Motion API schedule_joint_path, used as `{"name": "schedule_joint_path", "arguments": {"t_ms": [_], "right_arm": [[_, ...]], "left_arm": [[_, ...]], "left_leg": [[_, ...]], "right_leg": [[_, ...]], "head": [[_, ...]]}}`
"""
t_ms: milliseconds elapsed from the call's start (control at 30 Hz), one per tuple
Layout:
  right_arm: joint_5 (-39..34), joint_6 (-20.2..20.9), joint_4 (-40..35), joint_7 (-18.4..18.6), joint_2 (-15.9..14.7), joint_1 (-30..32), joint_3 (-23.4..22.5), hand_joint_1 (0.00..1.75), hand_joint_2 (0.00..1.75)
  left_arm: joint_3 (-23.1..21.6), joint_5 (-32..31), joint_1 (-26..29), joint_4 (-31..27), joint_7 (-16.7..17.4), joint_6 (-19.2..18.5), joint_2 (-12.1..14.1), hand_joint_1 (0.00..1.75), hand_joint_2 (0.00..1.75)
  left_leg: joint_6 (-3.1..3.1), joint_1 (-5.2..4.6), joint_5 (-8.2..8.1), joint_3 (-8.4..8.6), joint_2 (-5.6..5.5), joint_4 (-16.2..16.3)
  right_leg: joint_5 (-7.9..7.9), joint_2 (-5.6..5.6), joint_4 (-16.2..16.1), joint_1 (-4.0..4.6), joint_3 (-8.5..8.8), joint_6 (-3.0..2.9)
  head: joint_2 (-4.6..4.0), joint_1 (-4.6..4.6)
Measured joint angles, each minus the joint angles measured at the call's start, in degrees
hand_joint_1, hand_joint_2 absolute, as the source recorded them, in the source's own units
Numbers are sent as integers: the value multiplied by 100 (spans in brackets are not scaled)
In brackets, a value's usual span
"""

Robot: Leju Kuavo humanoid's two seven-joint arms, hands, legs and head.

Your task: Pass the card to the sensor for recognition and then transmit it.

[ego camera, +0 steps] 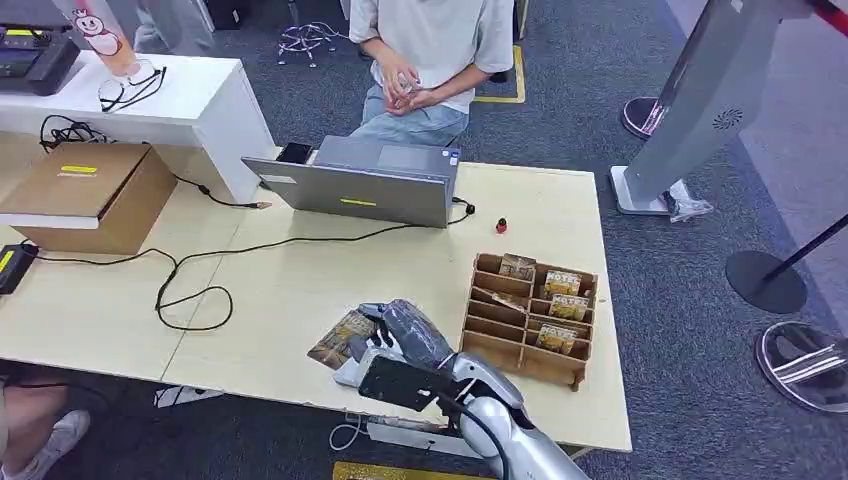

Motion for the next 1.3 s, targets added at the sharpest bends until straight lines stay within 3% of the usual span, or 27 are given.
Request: {"name": "schedule_joint_path", "arguments": {"t_ms": [767, 1300], "right_arm": [[57, -79, 654, 225, 44, -73, 39, 175, 175], [527, -354, 1082, 452, 72, -167, 94, 175, 175]], "left_arm": [[-105, 79, -6, 0, 57, 2, 0, 0, 0], [-144, 105, -19, 0, 149, 4, -9, 0, 0]], "left_leg": [[0, 0, 0, 0, 0, 0], [0, 0, 0, 0, 0, 0]], "right_leg": [[0, 0, 0, 0, 0, 0], [0, 0, 0, 0, 0, 0]], "head": [[0, 0], [0, 0]]}}
